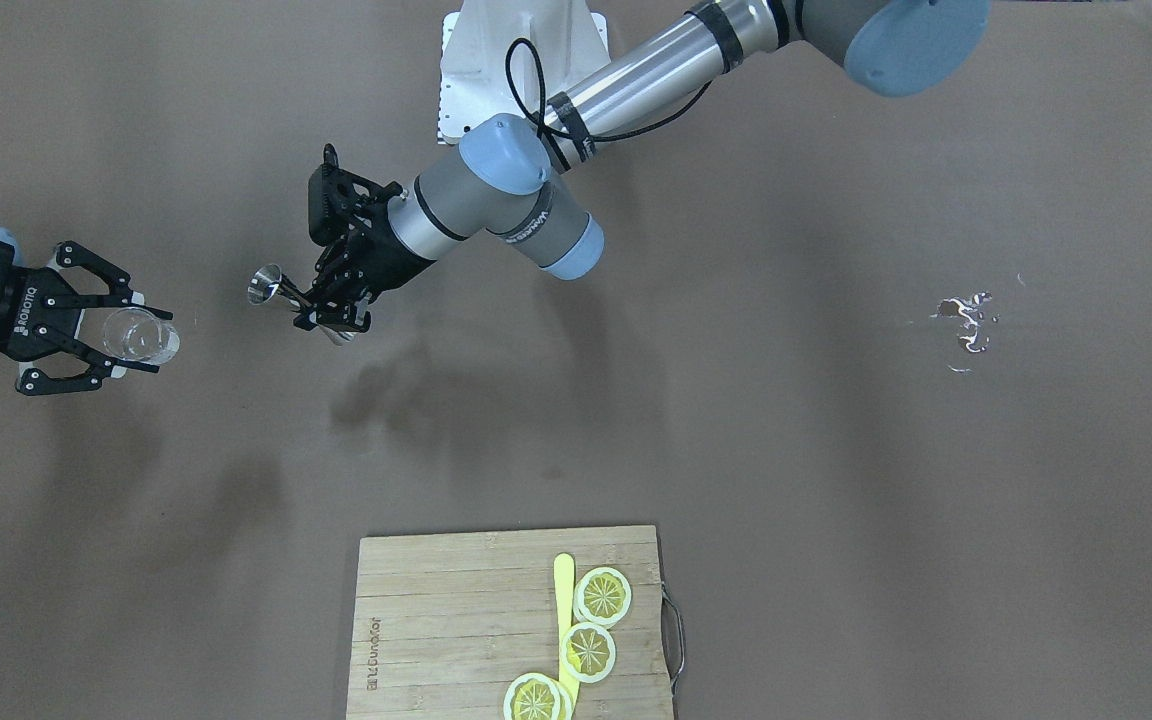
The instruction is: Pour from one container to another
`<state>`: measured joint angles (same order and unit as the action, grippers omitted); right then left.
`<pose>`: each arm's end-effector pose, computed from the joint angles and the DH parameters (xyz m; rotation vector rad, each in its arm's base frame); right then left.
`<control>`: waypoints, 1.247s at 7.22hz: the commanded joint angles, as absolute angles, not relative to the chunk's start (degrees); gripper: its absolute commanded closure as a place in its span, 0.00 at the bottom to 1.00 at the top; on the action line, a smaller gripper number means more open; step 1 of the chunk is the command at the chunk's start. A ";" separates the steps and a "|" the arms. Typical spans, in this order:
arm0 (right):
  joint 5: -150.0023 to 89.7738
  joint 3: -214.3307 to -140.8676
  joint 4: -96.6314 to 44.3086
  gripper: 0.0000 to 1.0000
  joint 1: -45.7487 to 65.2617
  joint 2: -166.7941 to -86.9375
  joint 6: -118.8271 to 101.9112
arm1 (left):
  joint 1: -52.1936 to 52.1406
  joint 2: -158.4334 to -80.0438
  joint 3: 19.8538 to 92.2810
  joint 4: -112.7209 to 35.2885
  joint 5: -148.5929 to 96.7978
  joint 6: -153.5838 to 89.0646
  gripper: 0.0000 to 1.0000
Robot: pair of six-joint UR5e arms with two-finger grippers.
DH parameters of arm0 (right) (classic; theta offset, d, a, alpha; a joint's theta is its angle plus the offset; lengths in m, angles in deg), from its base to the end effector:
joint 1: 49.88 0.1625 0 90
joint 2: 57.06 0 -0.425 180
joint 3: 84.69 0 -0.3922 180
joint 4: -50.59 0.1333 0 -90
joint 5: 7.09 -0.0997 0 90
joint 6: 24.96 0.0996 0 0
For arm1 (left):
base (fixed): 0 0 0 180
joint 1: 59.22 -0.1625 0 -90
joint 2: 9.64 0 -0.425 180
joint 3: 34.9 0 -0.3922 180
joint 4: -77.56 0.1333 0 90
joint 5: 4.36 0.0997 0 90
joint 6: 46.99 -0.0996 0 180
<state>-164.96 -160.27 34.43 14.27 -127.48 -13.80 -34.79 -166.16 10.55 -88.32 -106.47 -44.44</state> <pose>-0.2198 -0.5479 0.4369 0.8469 -1.3410 -1.0105 0.7150 -0.4483 0.0730 1.3986 1.1465 0.9832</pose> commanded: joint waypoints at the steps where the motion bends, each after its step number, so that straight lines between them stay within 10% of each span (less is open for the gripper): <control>1: -165.03 -164.64 28.13 1.00 12.63 -127.72 -13.80 | -34.79 -166.00 9.84 -88.72 -105.79 -44.44 1.00; 9: -153.12 -172.49 19.65 1.00 9.36 -134.22 -17.37 | -34.79 -165.91 7.11 -91.54 -105.61 -44.18 1.00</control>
<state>-157.92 -171.76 19.97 9.35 -132.93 -14.83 -34.79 -165.92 7.09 -91.57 -105.62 -44.22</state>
